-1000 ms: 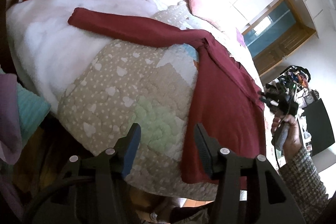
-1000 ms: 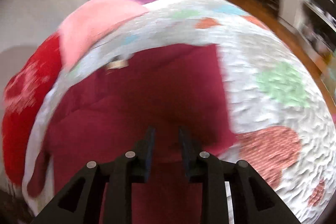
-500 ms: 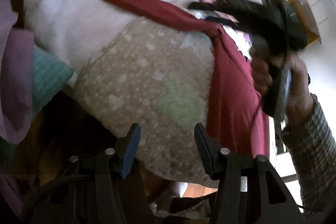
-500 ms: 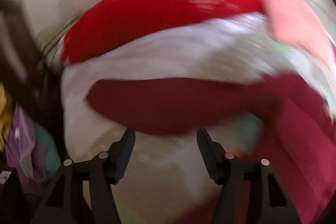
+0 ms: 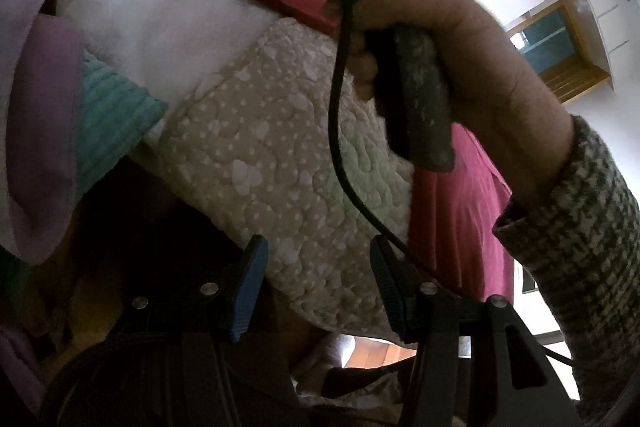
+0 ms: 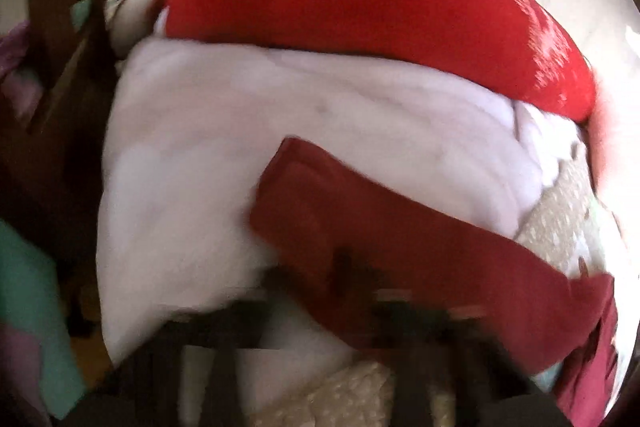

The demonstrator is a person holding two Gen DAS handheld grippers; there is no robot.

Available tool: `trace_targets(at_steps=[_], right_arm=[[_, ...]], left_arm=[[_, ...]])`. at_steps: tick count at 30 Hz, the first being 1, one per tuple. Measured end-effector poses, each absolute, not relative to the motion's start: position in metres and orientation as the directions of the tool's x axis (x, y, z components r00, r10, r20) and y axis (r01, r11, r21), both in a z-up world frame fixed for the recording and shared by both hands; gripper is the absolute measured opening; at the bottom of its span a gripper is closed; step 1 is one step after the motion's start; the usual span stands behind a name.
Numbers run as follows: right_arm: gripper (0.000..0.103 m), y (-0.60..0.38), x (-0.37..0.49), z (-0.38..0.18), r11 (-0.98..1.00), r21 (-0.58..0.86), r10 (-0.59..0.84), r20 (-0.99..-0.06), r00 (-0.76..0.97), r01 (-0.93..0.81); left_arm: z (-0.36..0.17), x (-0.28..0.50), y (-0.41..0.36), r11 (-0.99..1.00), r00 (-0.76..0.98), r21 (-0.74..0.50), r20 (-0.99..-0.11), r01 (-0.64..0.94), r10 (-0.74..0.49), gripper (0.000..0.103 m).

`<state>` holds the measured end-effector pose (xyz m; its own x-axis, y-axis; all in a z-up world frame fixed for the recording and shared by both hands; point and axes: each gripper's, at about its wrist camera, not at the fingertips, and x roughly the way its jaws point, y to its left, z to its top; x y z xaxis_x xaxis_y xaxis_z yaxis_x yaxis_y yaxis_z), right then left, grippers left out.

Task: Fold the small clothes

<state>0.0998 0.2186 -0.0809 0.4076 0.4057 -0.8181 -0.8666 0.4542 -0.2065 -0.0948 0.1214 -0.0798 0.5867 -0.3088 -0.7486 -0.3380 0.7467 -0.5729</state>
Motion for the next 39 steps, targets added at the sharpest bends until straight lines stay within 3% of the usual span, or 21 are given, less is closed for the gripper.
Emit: trace_targets(at_steps=[4,9,14,17,20,24,27,31,39], right_arm=[[0.009,0.197,0.112,-0.020,0.537,-0.139,0.517,-0.726,0.454,-0.832],[0.009,0.099,0.162,0.096,0.698,0.085,0.633,-0.538,0.557,-0.711],[0.009,-0.050,0.212,0.145,0.831,0.238,0.553,-0.453,0.699,-0.503],[0.009,-0.150,0.239,0.131,0.905,0.285,0.421,-0.485,0.767,-0.316],[0.009,-0.239,0.262,0.086,0.962,0.249,0.237,-0.565,0.791,-0.111],[0.009,-0.315,0.275,0.025,0.970,0.235,0.100,-0.640,0.762,0.069],[0.012,-0.352,0.283,-0.017,0.946,0.285,0.098,-0.709,0.698,0.157],[0.032,-0.389,0.275,-0.050,0.914,0.343,0.122,-0.741,0.660,0.217],[0.032,-0.427,0.246,-0.042,0.915,0.366,0.138,-0.682,0.718,0.171]], left_arm=[[-0.075,-0.094,0.121,0.755,0.587,-0.562,-0.753,-0.337,-0.298,0.052],[-0.064,-0.092,0.109,0.775,0.597,-0.544,-0.751,-0.320,-0.281,0.052],[-0.053,-0.087,0.095,0.798,0.602,-0.521,-0.753,-0.301,-0.265,0.052],[-0.046,-0.080,0.085,0.818,0.602,-0.496,-0.760,-0.293,-0.245,0.052],[-0.040,-0.073,0.079,0.832,0.598,-0.472,-0.769,-0.292,-0.227,0.052],[-0.033,-0.064,0.065,0.855,0.588,-0.432,-0.784,-0.288,-0.198,0.052],[-0.029,-0.054,0.051,0.877,0.574,-0.396,-0.798,-0.272,-0.182,0.052],[-0.018,-0.035,0.035,0.904,0.572,-0.360,-0.802,-0.232,-0.172,0.052],[0.015,0.055,-0.006,0.955,0.626,-0.290,-0.758,-0.068,-0.186,0.052]])
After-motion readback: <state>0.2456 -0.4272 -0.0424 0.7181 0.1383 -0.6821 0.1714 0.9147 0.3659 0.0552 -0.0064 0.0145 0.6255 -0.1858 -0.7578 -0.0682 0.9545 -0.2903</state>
